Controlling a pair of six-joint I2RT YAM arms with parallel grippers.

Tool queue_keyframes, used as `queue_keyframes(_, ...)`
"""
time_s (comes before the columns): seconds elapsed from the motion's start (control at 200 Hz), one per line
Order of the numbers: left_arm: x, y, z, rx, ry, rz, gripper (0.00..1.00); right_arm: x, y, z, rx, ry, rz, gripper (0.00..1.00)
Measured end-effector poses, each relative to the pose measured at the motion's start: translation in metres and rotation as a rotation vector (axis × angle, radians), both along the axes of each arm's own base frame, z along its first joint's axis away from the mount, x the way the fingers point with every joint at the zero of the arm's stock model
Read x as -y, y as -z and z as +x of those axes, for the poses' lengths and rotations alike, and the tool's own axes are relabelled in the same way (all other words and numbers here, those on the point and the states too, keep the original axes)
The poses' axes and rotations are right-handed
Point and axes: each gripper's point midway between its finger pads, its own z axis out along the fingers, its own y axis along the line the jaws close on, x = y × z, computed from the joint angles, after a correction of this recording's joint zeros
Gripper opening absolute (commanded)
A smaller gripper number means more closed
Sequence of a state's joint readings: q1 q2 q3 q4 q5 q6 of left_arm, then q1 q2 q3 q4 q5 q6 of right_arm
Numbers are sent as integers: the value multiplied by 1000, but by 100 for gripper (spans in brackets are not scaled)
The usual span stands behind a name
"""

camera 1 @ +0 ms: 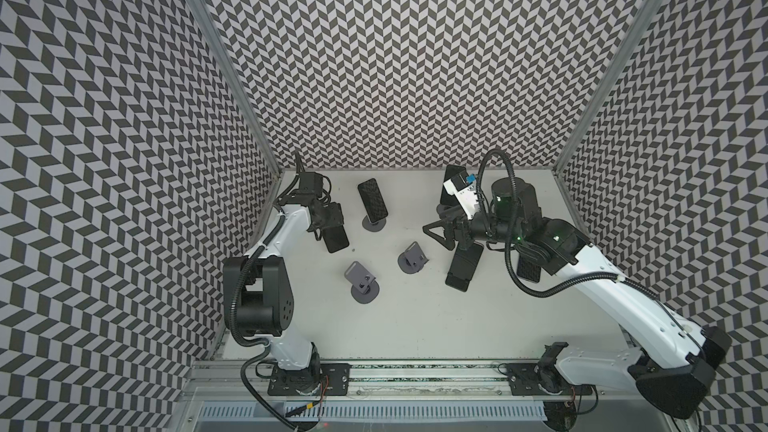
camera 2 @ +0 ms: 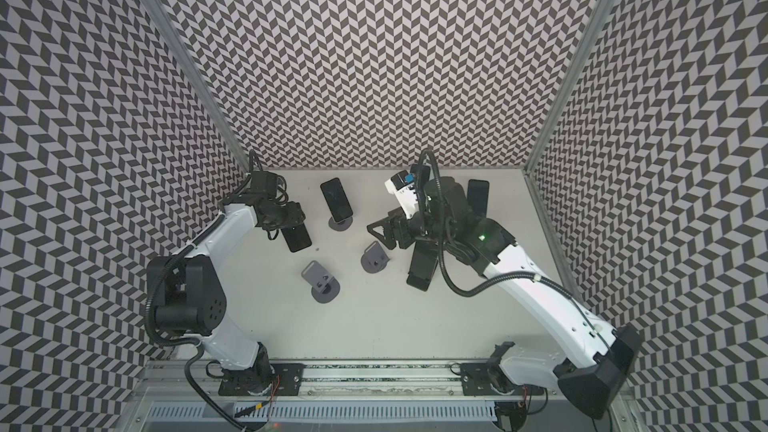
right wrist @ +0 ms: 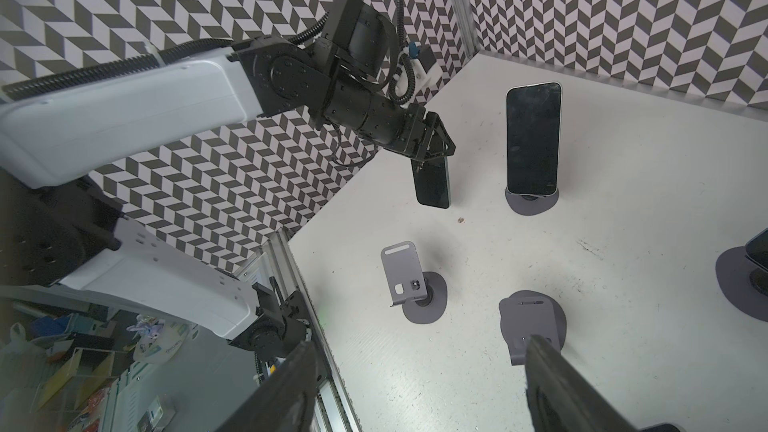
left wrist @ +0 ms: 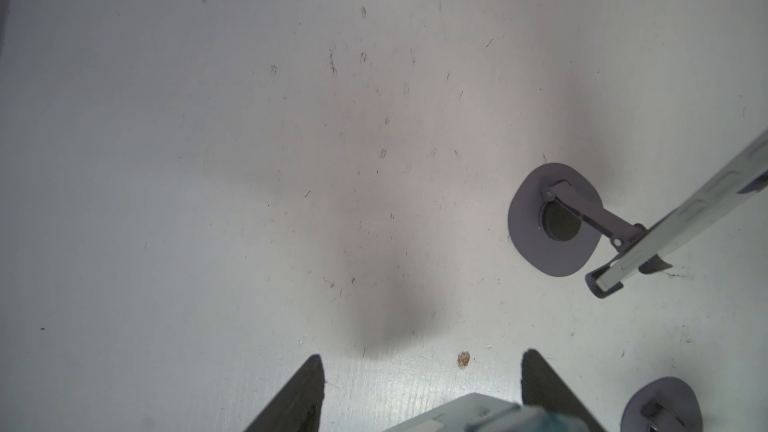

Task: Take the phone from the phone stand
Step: 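Lower the teal-edged phone toward the table with the left gripper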

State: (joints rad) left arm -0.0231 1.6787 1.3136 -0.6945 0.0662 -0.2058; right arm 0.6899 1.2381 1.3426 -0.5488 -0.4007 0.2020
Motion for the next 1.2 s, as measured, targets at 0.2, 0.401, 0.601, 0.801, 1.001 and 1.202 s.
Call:
queue_keyframes(0.2, 3, 19, -1, -63, 26, -7, 63, 3, -4, -3, 11, 2, 6, 78)
queue_keyframes(0.401, 10, 32, 4, -106, 74, -27, 63, 3, -2, -2, 13, 6, 1, 79)
queue_keyframes(0.601, 14, 39, 24, -113, 116, -50, 63, 4, 1, -1, 9, 15, -6, 79)
queue_keyframes(0.801, 6, 47, 31, -133, 118, -71, 64, 7, -3, -4, 12, 21, 2, 79)
queue_keyframes(1.001, -9, 54, 31, -154, 93, -81, 65, 10, 0, -3, 9, 34, -13, 80)
queue_keyframes(1.202, -16, 72, 35, -190, 83, -83, 66, 13, 4, -2, 8, 45, -39, 80)
